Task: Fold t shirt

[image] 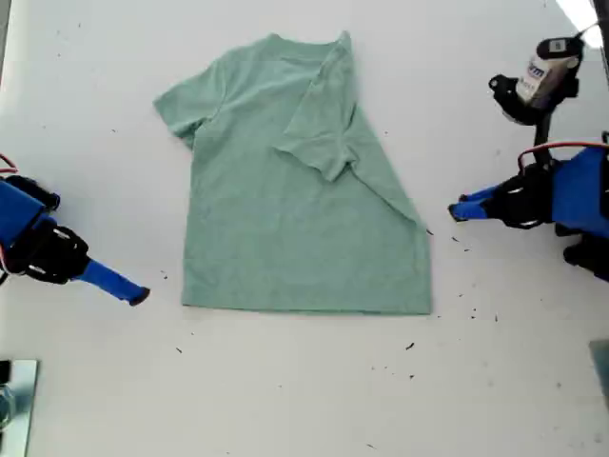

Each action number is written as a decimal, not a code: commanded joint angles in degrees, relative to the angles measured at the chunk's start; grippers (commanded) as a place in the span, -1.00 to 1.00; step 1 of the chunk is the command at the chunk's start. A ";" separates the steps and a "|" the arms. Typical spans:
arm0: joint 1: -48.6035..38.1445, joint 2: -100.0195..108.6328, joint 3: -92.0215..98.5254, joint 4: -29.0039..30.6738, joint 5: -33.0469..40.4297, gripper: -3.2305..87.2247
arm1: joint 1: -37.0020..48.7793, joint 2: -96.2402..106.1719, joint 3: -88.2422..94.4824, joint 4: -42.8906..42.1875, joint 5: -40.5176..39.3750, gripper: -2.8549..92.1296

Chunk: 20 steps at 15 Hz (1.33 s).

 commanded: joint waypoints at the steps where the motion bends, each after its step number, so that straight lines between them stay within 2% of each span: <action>1: 3.16 0.53 0.09 -0.44 -3.52 -0.50 | 16.26 0.26 3.25 -0.62 12.66 -0.78; 2: 4.66 0.53 0.44 0.00 -3.69 -0.51 | 15.47 0.26 3.25 -0.62 13.01 -0.76; 4: 2.29 0.53 0.35 0.09 -3.69 -0.52 | 7.73 0.26 3.25 -0.62 28.21 -0.76; 5: -0.53 0.53 0.26 0.18 -3.69 -0.69 | 5.89 0.26 3.25 -0.62 30.85 -0.76; 6: -2.81 0.53 0.18 0.00 -2.29 -0.90 | 5.45 0.26 3.25 -0.62 20.30 -0.75; 7: -4.22 0.53 0.18 0.35 0.26 -0.89 | 5.19 0.26 3.25 -0.62 14.77 -0.75; 8: -5.98 0.53 0.18 0.35 0.18 -0.85 | 5.19 0.26 3.16 -0.53 23.99 -0.76; 9: -7.21 0.53 0.18 0.18 0.09 -0.93 | 5.19 0.26 3.16 -0.53 36.47 -0.75; 10: -7.91 0.53 0.26 0.18 0.44 -0.93 | 6.06 0.26 3.08 -0.35 41.75 -0.75; 11: -8.53 0.53 -0.09 0.62 0.53 -0.92 | 6.42 0.26 3.08 -0.35 39.73 -0.88; 13: -10.81 0.53 -0.97 -3.16 0.97 -0.93 | 5.71 0.26 3.16 -0.53 31.73 -0.88; 14: -13.54 0.18 -3.34 -4.92 1.76 -0.94 | 6.24 0.26 3.25 -0.70 32.43 -0.88; 15: -17.67 -4.22 -8.00 -3.96 2.90 -0.94 | 6.24 0.26 3.25 -0.79 32.52 -0.88; 17: -25.22 -24.87 -26.46 1.93 7.21 -0.94 | 5.54 0.26 3.34 -0.97 32.78 -0.88; 20: -44.65 -54.93 -57.30 17.75 25.75 -0.94 | 4.83 0.26 3.34 -1.05 32.70 -0.88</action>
